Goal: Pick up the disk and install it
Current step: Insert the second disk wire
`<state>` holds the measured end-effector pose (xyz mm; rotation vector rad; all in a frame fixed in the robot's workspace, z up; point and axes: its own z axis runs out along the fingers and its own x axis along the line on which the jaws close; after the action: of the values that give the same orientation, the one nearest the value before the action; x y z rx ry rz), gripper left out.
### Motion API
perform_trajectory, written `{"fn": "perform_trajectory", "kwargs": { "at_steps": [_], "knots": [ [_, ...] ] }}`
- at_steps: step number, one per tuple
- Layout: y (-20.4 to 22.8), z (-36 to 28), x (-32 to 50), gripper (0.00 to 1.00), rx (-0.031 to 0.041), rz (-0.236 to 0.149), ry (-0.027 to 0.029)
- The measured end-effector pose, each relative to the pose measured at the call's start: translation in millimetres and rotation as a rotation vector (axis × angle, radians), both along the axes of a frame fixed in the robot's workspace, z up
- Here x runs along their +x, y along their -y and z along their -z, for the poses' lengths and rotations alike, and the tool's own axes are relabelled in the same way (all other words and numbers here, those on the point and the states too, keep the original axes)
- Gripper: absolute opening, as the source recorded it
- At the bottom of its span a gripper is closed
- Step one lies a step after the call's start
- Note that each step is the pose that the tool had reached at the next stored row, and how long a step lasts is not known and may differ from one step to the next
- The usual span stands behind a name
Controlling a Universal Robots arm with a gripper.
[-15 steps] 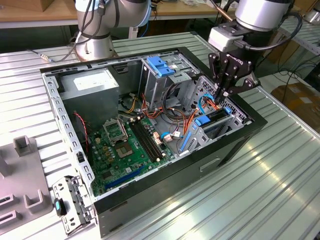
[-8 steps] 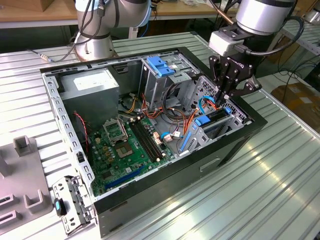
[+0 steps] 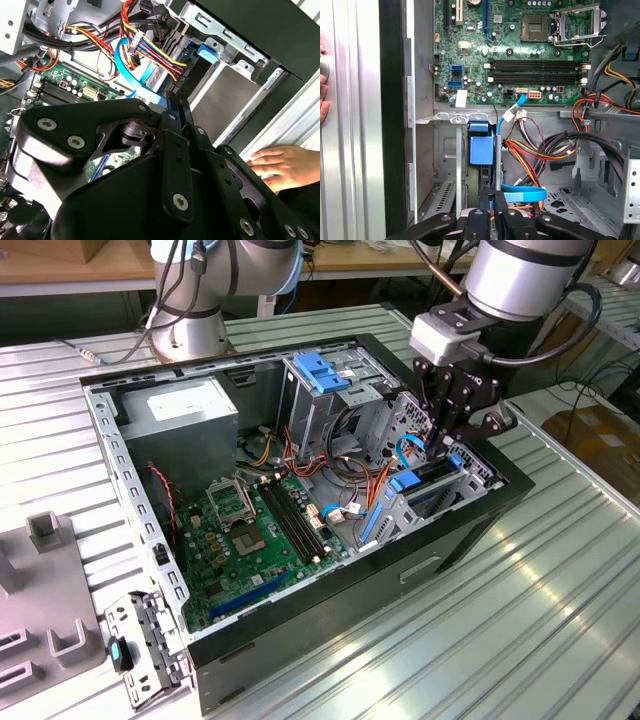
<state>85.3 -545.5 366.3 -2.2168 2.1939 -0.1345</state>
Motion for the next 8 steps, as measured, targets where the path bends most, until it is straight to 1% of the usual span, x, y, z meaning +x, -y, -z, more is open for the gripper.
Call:
{"fn": "perform_trajectory", "kwargs": {
  "at_steps": [2, 3, 4, 5, 6, 8],
  "knots": [
    [0.3, 1.3, -0.1, 0.16, 0.0022, 0.0, 0.0006],
    [0.8, 1.9, -0.2, 0.16, 0.0112, 0.0, 0.0007],
    [2.0, 2.5, -0.2, 0.16, 0.0286, 0.0, 0.0007],
    [3.4, 2.9, -0.1, 0.16, 0.0385, 0.0, 0.0008],
    [5.2, 3.5, -0.1, 0.16, 0.0406, 0.001, 0.0007],
    [5.7, 4.2, -0.1, 0.16, 0.0406, 0.001, 0.0007]
  ]
}}
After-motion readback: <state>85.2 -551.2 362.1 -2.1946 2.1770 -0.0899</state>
